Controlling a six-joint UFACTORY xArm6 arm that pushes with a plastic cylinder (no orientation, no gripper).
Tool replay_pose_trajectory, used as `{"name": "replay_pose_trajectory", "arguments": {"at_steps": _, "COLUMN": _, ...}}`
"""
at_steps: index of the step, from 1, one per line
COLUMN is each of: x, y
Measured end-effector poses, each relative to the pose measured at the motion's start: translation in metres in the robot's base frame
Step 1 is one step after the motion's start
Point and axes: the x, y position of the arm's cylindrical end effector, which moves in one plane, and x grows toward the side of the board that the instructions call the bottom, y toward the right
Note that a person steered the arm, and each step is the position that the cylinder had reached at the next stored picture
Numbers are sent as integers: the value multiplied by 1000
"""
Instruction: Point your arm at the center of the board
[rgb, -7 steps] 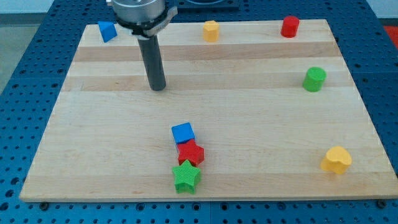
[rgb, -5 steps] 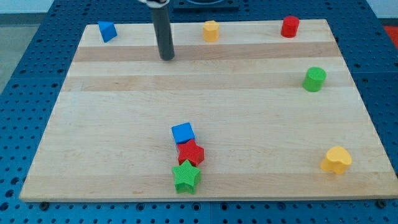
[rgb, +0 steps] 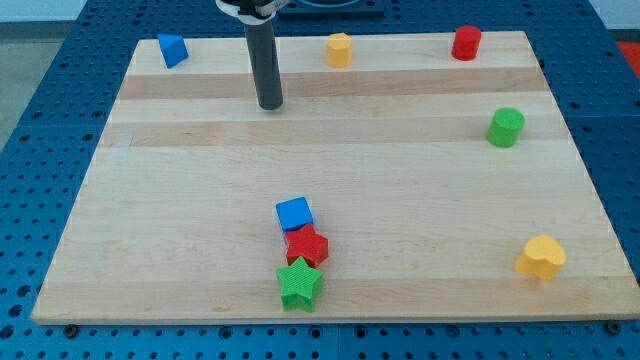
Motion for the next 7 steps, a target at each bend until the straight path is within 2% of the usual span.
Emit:
{"name": "replay_pose_trajectory", "arguments": {"at_steps": 2, "x": 34, "y": 20}}
{"name": "replay_pose_trajectory", "arguments": {"at_steps": 5, "x": 38, "y": 33}}
{"name": "replay_pose_trajectory", "arguments": {"at_steps": 7, "x": 67, "y": 71}}
